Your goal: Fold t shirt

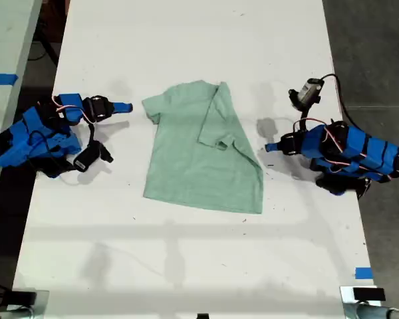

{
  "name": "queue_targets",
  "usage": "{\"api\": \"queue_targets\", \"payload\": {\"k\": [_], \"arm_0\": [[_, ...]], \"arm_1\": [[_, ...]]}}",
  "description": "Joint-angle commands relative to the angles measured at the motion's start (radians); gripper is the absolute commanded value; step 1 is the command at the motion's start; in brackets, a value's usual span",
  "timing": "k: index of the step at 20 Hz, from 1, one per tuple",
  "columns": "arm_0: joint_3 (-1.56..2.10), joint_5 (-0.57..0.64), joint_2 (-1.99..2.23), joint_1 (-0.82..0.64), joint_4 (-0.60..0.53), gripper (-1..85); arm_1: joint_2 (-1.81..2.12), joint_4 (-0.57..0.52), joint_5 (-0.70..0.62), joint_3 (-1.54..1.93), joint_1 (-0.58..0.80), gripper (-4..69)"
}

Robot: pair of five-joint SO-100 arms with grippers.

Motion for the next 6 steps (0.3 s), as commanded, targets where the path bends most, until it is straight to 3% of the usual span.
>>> {"api": "queue_targets", "payload": {"k": [1, 6], "arm_0": [[0.023, -0.015, 0.006, -0.011, 0.002, -0.3], [0.026, -0.029, 0.006, -0.015, 0.000, -0.3]], "arm_1": [[0.014, 0.008, 0.011, 0.051, 0.005, 0.8], [0.014, 0.012, 0.006, 0.051, 0.008, 0.8]]}}
